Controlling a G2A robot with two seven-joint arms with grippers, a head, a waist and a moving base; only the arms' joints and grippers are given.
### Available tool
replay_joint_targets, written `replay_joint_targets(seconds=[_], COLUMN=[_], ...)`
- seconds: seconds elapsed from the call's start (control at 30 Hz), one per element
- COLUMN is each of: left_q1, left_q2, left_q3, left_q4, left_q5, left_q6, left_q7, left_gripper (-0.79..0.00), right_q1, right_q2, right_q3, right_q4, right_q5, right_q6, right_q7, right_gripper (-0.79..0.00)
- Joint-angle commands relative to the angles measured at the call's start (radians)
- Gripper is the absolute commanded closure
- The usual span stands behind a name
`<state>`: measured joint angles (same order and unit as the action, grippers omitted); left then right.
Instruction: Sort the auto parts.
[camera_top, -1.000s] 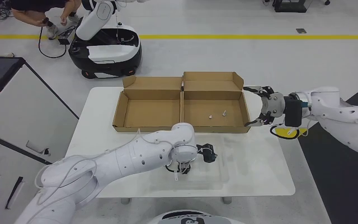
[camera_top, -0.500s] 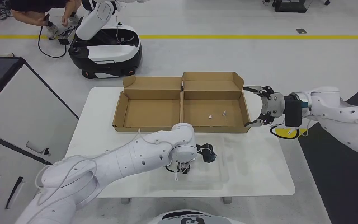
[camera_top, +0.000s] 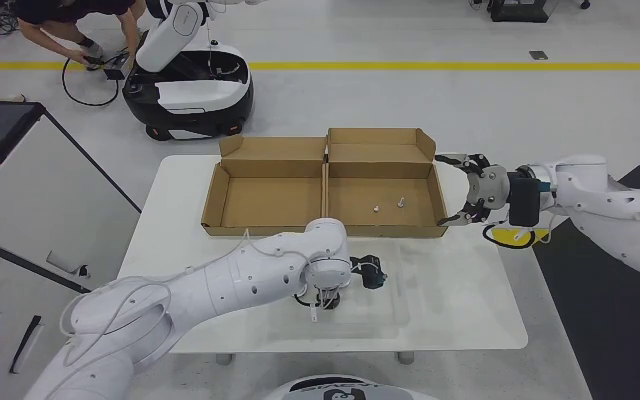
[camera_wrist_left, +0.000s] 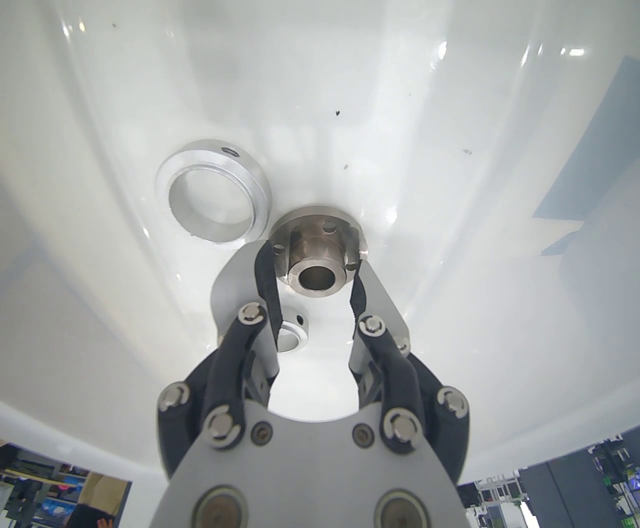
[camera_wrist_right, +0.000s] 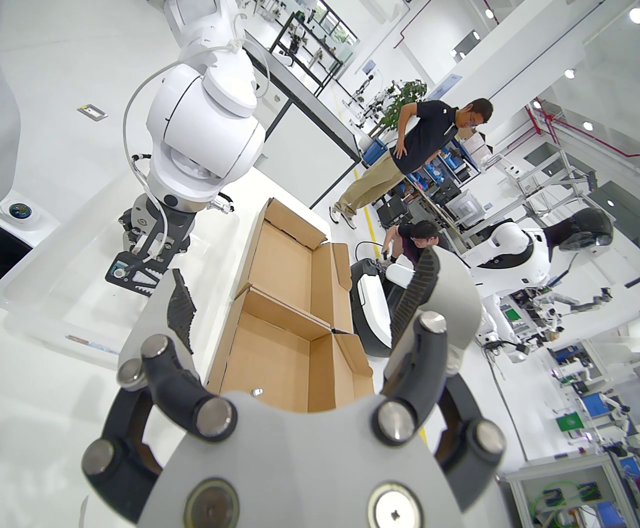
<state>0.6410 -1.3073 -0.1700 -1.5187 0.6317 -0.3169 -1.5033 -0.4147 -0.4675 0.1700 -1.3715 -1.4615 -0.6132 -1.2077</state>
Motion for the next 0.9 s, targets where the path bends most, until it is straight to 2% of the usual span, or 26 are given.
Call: replay_joint_targets(seconds=[0.0, 0.33, 0.67, 0.73, 0.77, 0.87], left_q1=[0.0, 0.008, 0.01, 0.013, 0.015, 0.018], left_q2=[0.0, -0.003, -0.002, -0.002, -0.002, -0.003], left_q3=[0.0, 0.0, 0.0, 0.0, 0.0, 0.0], left_q4=[0.0, 0.008, 0.013, 0.017, 0.019, 0.02], left_q5=[0.001, 0.004, 0.003, 0.007, 0.008, 0.014], left_q6=[-0.001, -0.004, -0.006, -0.008, -0.008, -0.009], left_q7=[0.001, 0.004, 0.006, 0.008, 0.008, 0.009], left_gripper=[-0.326, -0.336, -0.292, -0.231, 0.0, 0.0], right_q1=[0.0, 0.0, 0.0, 0.0, 0.0, 0.0], right_q2=[0.0, 0.0, 0.0, 0.0, 0.0, 0.0], right_q3=[0.0, 0.0, 0.0, 0.0, 0.0, 0.0], right_q4=[0.0, 0.0, 0.0, 0.0, 0.0, 0.0], right_q5=[0.0, 0.0, 0.0, 0.0, 0.0, 0.0], right_q6=[0.0, 0.0, 0.0, 0.0, 0.0, 0.0], right_q7=[0.0, 0.0, 0.0, 0.0, 0.0, 0.0], right_gripper=[-0.785, -0.785, -0.785, -0.785, -0.785, -0.785])
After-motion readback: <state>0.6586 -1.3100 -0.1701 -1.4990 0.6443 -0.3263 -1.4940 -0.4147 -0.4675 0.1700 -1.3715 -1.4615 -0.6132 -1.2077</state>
